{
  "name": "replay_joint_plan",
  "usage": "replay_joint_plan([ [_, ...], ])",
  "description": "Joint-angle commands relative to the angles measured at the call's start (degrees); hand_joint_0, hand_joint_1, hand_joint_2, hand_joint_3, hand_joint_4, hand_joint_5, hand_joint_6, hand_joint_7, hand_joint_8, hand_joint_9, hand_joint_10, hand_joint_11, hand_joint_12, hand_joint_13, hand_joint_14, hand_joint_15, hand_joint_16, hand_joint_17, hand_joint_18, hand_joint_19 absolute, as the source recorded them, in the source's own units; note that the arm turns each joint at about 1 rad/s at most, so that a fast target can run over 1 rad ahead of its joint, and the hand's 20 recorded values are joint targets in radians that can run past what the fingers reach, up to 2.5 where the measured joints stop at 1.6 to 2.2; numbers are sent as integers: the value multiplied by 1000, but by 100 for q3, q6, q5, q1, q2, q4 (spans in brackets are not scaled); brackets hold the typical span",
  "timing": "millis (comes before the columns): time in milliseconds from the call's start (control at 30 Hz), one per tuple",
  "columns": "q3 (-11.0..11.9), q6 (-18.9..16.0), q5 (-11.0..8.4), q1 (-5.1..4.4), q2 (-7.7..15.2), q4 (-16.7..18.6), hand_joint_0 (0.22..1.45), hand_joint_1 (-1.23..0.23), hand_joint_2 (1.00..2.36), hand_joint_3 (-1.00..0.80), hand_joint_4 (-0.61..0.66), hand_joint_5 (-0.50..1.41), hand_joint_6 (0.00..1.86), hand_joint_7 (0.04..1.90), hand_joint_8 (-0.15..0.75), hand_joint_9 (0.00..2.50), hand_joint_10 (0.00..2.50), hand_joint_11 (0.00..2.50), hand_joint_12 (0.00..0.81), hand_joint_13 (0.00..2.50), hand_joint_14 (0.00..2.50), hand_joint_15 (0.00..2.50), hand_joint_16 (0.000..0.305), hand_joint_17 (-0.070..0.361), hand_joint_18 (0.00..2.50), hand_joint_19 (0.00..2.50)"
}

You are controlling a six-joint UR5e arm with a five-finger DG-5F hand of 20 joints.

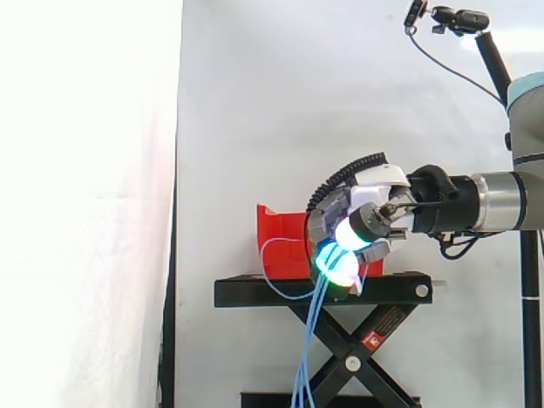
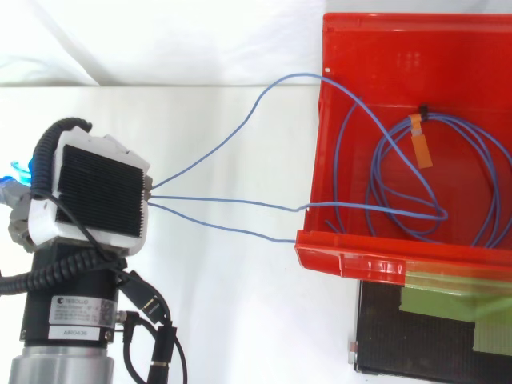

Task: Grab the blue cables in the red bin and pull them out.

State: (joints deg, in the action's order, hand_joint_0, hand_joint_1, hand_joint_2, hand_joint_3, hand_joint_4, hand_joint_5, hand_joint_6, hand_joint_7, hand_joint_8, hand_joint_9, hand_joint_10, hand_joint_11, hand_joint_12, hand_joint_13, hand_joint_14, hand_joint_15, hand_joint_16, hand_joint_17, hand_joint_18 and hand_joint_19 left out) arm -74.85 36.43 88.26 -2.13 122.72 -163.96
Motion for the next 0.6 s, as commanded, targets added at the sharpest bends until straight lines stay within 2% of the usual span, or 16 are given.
replay_joint_plan([
  [0, 5, 0, 7, 11, 7, 5, 788, -1049, 1010, -707, 327, 651, 985, 353, 383, 1048, 59, 1674, 408, 879, 2500, 626, 54, 121, 1090, 892],
  [367, 5, 0, 34, 28, -2, 5, 799, -1083, 1011, -653, 357, 529, 1084, 283, 378, 963, 153, 1646, 400, 850, 2500, 619, 54, 122, 1050, 877],
  [567, 5, -9, 34, 28, -2, 5, 815, -1098, 1012, -594, 373, 479, 1062, 285, 380, 931, 168, 1632, 405, 831, 2500, 613, 54, 121, 1030, 917],
])
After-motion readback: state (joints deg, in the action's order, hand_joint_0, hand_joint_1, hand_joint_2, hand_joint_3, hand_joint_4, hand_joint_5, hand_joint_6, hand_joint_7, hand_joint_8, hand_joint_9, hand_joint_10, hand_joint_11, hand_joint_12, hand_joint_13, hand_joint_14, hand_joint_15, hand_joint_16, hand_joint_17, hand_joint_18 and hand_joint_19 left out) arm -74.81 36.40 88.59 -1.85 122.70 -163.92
